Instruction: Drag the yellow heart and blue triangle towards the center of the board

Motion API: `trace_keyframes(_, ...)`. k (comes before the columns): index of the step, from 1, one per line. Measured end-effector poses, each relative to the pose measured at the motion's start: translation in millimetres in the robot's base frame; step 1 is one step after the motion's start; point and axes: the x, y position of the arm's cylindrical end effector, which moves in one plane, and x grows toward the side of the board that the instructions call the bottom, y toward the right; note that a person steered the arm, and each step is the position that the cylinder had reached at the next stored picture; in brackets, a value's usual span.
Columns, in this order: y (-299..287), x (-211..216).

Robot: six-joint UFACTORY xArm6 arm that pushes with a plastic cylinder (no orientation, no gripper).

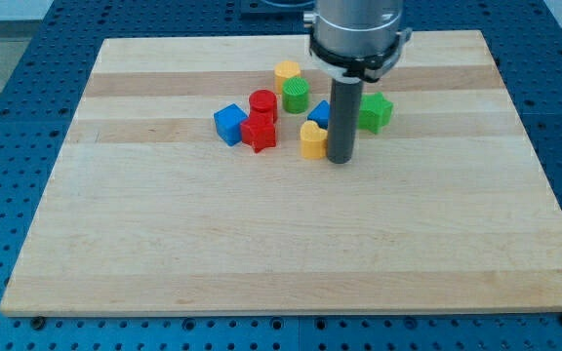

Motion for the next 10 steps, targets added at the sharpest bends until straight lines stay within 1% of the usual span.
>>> trace_keyframes(1, -8, 9)
trace_keyframes(4, -6, -26)
trace_keyframes(5, -17, -27)
trace_keyframes(7, -18, -19)
trace_keyframes(8, 1, -23)
trace_keyframes(9, 14, -44)
trace_keyframes(10, -1, -55)
